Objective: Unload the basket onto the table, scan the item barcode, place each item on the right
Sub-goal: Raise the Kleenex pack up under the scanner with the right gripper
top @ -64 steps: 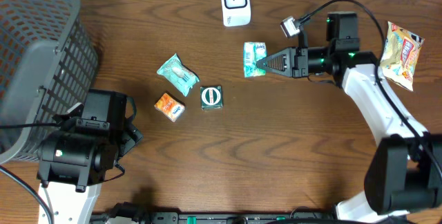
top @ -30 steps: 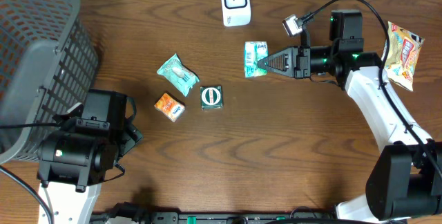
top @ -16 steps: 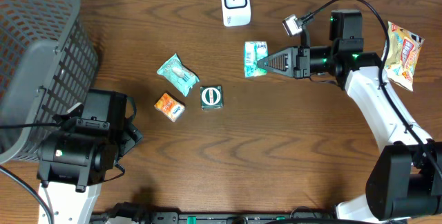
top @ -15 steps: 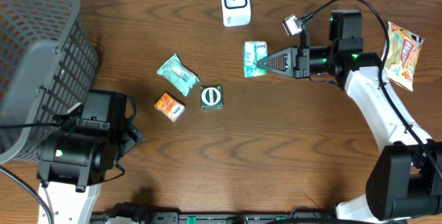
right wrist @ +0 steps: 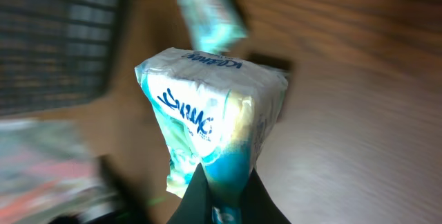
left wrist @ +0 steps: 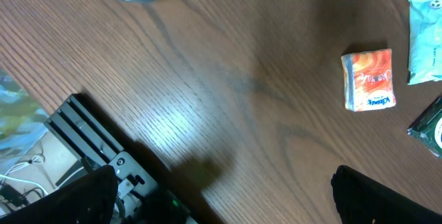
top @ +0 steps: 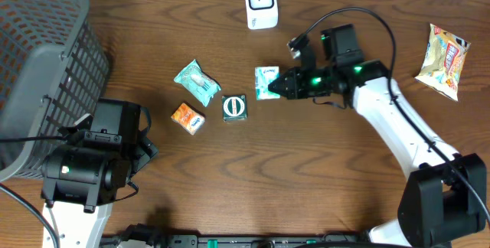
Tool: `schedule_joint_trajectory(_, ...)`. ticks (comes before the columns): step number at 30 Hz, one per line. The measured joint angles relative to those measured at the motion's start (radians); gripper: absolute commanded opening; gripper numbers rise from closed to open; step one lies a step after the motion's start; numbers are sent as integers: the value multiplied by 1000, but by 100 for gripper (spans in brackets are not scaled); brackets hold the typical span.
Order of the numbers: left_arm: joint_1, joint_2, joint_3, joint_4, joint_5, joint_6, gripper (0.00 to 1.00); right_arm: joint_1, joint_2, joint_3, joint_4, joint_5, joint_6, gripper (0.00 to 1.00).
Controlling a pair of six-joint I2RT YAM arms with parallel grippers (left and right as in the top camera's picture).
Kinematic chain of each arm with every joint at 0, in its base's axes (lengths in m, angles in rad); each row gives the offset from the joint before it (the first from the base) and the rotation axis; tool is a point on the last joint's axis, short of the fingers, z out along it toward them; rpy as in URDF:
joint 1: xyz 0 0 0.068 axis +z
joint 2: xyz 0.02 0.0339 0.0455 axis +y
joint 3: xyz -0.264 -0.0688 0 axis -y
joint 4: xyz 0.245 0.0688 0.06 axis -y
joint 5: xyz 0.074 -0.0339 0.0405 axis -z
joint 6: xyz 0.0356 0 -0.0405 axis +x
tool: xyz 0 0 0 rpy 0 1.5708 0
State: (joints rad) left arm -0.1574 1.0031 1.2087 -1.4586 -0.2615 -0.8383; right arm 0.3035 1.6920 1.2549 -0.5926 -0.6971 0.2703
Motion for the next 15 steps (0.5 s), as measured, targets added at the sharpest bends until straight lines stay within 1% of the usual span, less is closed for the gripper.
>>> schedule_joint_trajectory(2, 0, 0, 0, 0, 0, 0, 97, 31, 0, 0, -20, 119, -16, 1)
schedule_joint_trajectory(5, 0, 0, 0, 0, 0, 0, 97, 63, 0, 0, -26, 243, -34, 1)
schedule_joint_trajectory(9, 0, 0, 0, 0, 0, 0, 97, 87, 0, 27, -34, 358, -67, 1)
schedule_joint_trajectory(15, 0, 0, 0, 0, 0, 0, 98, 92, 12, 185, -81, 490, -121, 1)
